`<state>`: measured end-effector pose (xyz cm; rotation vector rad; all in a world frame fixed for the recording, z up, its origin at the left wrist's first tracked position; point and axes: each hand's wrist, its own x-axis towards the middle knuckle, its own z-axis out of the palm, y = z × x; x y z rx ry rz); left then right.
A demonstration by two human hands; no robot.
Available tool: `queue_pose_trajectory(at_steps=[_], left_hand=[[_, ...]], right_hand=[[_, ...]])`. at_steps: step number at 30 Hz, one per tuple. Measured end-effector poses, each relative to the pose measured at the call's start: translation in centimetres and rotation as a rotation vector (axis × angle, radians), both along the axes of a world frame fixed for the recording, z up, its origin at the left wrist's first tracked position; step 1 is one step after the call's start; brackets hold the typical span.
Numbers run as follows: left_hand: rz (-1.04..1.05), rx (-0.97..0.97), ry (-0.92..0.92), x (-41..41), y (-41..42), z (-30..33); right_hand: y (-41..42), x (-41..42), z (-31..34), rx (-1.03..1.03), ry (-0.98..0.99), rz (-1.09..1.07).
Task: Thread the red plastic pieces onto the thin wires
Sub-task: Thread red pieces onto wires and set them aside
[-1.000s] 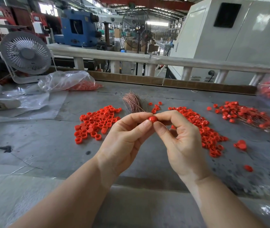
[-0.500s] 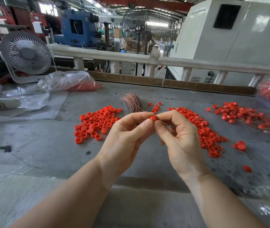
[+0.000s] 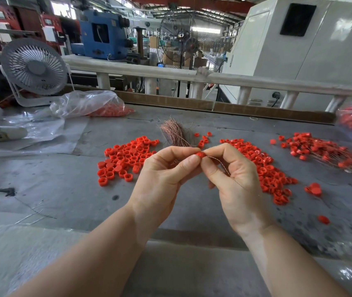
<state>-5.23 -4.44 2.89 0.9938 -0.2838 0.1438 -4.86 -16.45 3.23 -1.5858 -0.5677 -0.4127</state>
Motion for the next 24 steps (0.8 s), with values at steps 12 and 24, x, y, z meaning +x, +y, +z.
queue_pose_trajectory(at_steps=[12, 24], left_hand=[[-0.126, -0.085, 0.091, 0.03, 0.06, 0.18], [-0.098, -0.157, 0.168, 0.79, 0.31, -0.43]], right_hand=[[-0.1, 0.25, 0.08, 0.063, 0.084, 0.006], [-0.32, 0.52, 0.1, 0.163, 0.215, -0.045]])
